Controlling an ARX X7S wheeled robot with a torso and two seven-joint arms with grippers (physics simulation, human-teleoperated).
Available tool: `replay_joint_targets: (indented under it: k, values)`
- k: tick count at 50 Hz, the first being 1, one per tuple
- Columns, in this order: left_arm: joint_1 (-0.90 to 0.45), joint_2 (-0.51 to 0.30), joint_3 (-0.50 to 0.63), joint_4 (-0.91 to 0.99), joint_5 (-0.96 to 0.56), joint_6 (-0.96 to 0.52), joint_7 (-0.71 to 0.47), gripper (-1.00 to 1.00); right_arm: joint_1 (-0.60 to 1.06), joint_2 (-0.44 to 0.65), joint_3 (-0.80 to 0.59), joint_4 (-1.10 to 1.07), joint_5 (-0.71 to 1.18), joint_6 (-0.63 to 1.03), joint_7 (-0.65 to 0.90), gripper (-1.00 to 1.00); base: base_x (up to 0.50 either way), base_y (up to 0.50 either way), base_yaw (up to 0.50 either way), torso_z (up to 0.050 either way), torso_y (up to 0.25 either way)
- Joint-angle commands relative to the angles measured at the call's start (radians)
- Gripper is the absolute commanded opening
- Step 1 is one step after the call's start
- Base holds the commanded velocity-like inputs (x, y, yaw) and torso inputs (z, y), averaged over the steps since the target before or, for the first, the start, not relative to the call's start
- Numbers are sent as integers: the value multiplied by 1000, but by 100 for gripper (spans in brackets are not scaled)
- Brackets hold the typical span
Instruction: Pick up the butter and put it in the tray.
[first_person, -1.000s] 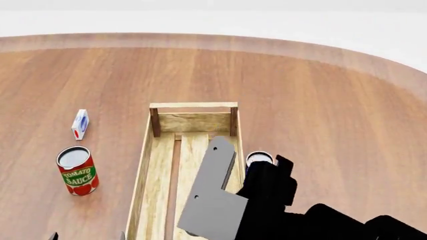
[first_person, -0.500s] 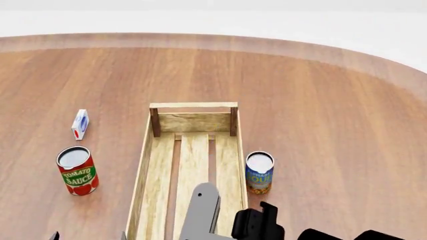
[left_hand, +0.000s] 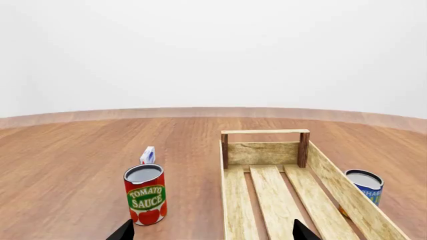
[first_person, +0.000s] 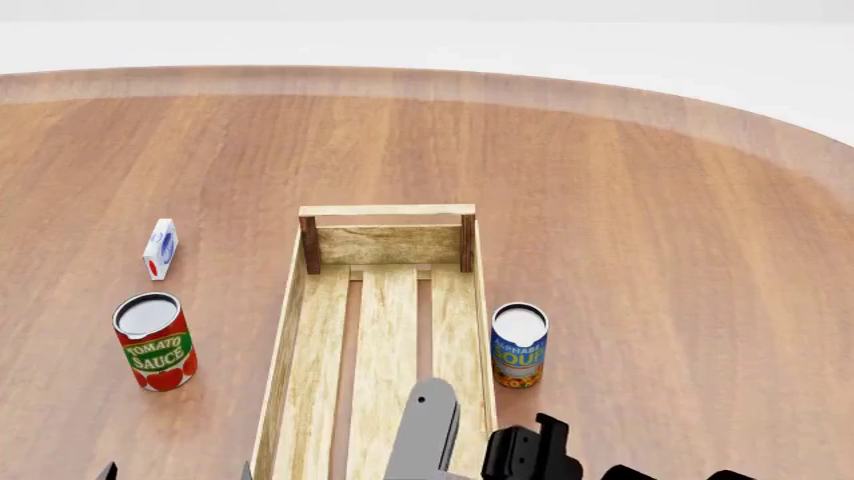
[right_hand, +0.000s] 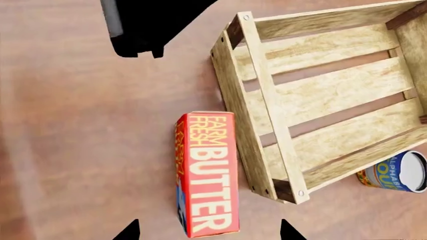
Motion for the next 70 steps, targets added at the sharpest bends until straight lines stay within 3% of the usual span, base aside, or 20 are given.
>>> replay_joint_targets:
  k: [1, 24, 70]
  values:
    - [0, -8, 4, 3, -5, 2, -3, 100, -38, 5, -60, 76, -68, -101, -11, 100, 0, 0, 0, 0, 0]
    - [7, -25, 9, 21, -16, 3, -17, 100, -147, -45, -150, 341, -192, -340, -63, 100, 0, 0, 0, 0, 0]
    - [9, -54, 27, 29, -32, 4, -28, 100, -200, -61, -148, 498, -210, -414, -60, 100, 0, 0, 0, 0, 0]
